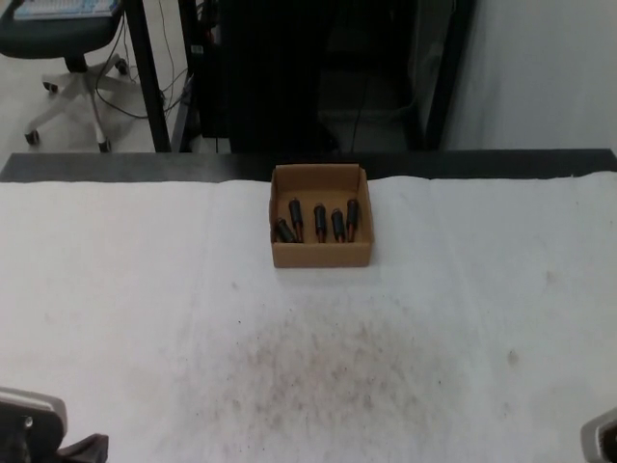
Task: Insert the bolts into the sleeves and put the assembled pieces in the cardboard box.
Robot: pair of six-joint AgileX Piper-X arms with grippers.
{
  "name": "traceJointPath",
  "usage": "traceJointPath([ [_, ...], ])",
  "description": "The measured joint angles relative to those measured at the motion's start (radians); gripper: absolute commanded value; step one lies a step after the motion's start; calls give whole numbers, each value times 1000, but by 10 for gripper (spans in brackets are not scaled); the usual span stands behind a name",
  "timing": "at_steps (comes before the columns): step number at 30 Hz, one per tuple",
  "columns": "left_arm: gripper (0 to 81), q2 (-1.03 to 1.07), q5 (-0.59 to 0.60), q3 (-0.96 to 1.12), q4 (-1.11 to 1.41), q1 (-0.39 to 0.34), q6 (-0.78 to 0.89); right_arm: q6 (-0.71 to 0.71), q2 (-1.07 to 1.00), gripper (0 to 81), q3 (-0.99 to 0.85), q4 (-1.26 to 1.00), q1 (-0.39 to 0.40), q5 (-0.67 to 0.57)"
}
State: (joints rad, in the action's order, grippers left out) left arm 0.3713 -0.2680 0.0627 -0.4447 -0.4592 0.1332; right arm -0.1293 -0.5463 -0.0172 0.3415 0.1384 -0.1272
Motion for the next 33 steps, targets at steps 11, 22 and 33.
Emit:
traceJointPath([
  [11, 3, 0, 0, -71, 217, 0, 0, 0, 5, 4, 27, -240, 0, 0],
  [22, 3, 0, 0, -71, 173, 0, 0, 0, 5, 4, 27, -244, 0, 0],
  [33, 3, 0, 0, -71, 123, 0, 0, 0, 5, 4, 27, -244, 0, 0],
])
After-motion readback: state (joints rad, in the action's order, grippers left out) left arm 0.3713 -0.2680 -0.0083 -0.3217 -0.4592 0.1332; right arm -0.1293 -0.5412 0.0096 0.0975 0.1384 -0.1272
